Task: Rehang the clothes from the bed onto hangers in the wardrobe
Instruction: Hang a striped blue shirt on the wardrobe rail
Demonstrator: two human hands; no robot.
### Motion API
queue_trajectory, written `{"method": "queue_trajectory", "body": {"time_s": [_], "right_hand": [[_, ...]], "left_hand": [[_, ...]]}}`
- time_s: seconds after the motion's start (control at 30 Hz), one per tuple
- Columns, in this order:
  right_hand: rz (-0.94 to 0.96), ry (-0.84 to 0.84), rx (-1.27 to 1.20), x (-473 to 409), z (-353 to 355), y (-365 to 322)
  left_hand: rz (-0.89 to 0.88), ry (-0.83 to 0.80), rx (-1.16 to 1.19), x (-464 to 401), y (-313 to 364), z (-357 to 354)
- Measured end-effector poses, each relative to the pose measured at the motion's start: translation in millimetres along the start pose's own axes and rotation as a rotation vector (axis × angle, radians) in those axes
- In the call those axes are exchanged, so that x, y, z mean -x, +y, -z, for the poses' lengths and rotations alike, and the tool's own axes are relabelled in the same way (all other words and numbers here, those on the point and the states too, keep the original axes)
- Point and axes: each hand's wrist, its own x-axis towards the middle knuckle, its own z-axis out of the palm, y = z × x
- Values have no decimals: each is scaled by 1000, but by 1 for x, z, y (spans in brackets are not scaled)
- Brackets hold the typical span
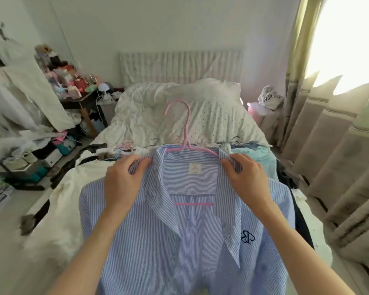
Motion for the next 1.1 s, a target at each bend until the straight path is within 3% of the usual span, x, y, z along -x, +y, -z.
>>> {"method": "queue_trajectory", "body": {"time_s": [0.2,0.47,0.73,1.0,1.1], "right_hand": [[-15,67,15,-74,-37,16],[-179,-60,53,-177,-137,81],[-267,-123,61,-279,-205,126],[-353,-382,118,-305,-300,227],[-423,-474,113,-306,-340,267]], "left_hand": [[-72,27,-6,-73,-14,-45],[-1,-238,36,-168,-103,-164],[30,-351,54,-269,-149,-256],[170,-686,-135,-280,-235,-375],[213,-740,-195,-275,-263,-414]]}}
